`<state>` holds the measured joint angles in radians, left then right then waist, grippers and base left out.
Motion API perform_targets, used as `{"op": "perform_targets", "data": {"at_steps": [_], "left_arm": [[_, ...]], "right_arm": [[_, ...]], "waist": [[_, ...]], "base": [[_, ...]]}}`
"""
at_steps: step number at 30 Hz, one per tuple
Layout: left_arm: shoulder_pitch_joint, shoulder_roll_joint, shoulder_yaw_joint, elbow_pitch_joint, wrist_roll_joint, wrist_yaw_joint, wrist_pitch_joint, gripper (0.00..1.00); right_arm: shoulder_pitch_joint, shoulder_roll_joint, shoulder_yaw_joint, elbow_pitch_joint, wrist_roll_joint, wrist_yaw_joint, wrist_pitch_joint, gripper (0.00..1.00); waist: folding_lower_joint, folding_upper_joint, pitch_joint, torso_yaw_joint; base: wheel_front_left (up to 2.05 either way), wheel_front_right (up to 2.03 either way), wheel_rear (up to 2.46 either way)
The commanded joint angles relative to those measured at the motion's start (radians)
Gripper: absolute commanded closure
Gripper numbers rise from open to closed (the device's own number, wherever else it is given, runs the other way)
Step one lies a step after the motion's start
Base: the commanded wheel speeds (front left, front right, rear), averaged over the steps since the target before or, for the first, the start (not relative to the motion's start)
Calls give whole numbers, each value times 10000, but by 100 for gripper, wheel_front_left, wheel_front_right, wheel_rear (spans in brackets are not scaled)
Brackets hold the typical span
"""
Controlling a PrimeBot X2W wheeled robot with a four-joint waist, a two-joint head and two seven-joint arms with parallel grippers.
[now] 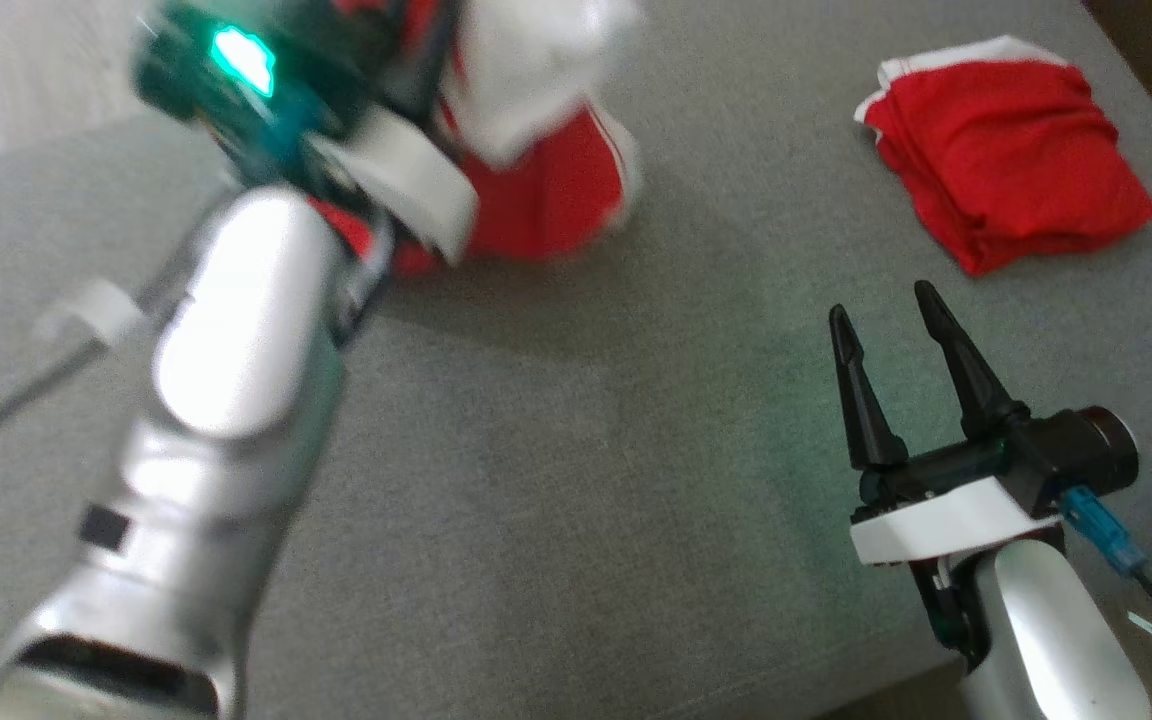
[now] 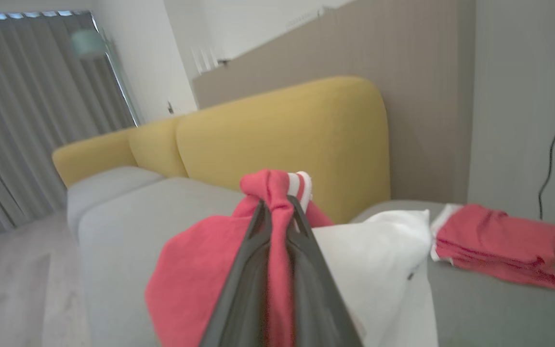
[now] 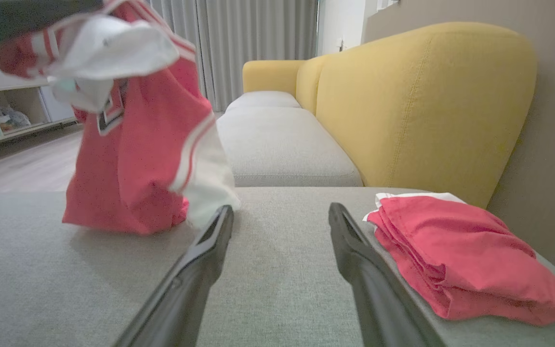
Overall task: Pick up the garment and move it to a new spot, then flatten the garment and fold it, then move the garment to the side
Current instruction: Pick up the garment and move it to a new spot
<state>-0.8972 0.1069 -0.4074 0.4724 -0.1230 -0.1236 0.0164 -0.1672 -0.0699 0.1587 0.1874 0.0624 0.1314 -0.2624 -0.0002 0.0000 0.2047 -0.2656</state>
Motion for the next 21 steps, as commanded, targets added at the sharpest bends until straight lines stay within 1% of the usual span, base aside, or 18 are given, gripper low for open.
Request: {"op": "perform_targets", "data": {"at_steps": [1,4,7,8,9,12,14,15,18,21], "left_arm": [[290,164,-48,-88,13,-15,-208,100],[1140,-124,-716,368,-204,-42,-972,100],[1815,-321,-1242,1056,-437,-54,-1832,100],[1987,-376,-1358,1291,-466,-23,-2087,54],[2128,-427,-1420,1476,-501,96,-2305,0],[2575,-519,-1575,1596,-542,629,-2705,0],[2987,-544,-1566,1208,-564,1095,-2766,0],[2987,-544,-1566,1208,-564,1095,-2766,0],[4011,-555,-1282,-143,-467,1909,-2776,0],[5325,-516,-913,-1292,-212,2539,-2778,0]], "right_arm": [[-333,123,268,-341,87,-7,6,0],[-394,149,335,-329,132,-7,6,0],[-411,167,298,-279,171,-7,6,0],[-401,171,292,-246,183,-7,6,0],[-383,174,276,-214,204,-7,6,0],[-280,181,192,-114,208,-7,6,0],[-147,183,84,-54,213,-7,6,0],[-147,183,84,-54,213,-7,6,0],[100,186,-9,7,217,-7,6,0],[472,189,-148,33,185,-7,6,0]], "waist": [[2,0,623,-279],[2,0,951,-325],[2,0,1159,-217],[2,0,1177,-137],[2,0,1176,-38],[2,0,1019,325],[2,0,790,590],[2,0,790,590],[2,0,340,978],[2,0,-277,1403]], "base": [[0,0,0],[0,0,0],[0,0,0],[0,0,0],[0,0,0],[0,0,0],[0,0,0],[0,0,0],[0,0,0],[0,0,0]]}}
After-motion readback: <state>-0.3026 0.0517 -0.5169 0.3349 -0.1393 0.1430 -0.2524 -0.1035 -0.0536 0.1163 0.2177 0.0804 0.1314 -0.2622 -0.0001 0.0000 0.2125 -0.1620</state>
